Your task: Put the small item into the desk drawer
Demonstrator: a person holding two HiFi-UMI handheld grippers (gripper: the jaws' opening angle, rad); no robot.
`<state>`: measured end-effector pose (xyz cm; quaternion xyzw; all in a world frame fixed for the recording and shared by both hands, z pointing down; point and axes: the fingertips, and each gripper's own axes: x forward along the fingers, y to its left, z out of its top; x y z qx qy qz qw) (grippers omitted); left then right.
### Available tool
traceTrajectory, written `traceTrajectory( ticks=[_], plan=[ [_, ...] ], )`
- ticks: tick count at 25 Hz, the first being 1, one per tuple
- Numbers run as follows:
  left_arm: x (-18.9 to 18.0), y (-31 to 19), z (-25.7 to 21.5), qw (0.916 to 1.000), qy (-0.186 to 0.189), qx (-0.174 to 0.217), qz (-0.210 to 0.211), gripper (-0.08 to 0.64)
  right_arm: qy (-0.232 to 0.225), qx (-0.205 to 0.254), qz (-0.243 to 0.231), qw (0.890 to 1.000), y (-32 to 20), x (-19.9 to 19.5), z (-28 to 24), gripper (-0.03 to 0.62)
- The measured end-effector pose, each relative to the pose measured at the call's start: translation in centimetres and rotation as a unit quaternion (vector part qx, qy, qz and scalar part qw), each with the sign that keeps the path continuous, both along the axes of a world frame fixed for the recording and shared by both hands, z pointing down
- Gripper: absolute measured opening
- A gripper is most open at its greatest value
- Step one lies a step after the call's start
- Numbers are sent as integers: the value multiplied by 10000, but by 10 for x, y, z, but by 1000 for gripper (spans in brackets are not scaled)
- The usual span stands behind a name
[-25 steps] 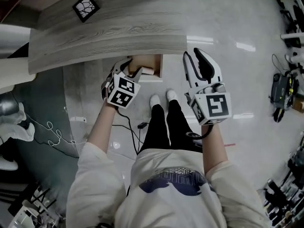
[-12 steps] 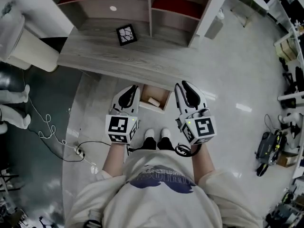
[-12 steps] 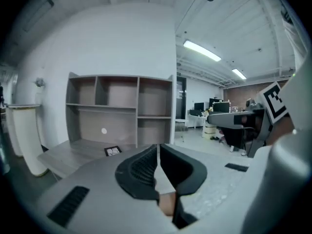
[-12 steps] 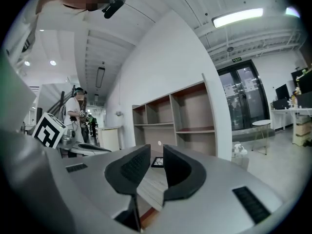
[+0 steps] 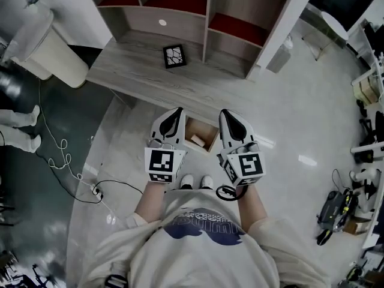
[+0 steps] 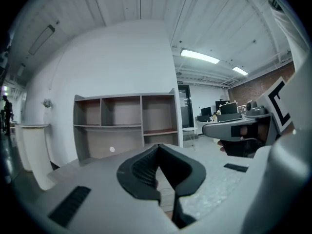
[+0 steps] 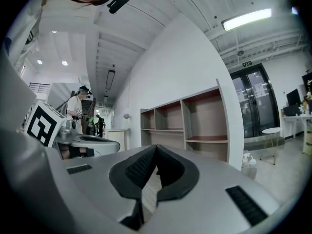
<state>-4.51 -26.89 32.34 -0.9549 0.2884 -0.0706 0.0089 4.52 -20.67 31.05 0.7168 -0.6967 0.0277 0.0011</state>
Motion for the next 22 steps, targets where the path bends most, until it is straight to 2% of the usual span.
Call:
traceTrajectory(
  ticks=[5,9,22],
  plan=[
    [0,2,-10,9999,115,102,-34,8,122,42,-32,9999,-3,-3,-3,-2],
    [2,3,-13,9996,-9,262,-46,8,227,98,-38,9997,-4,-8,-5,-2],
    [2,5,-15,9997,144,200,5,8,427,231,93,9988,-3,-9,-14,-2]
  ],
)
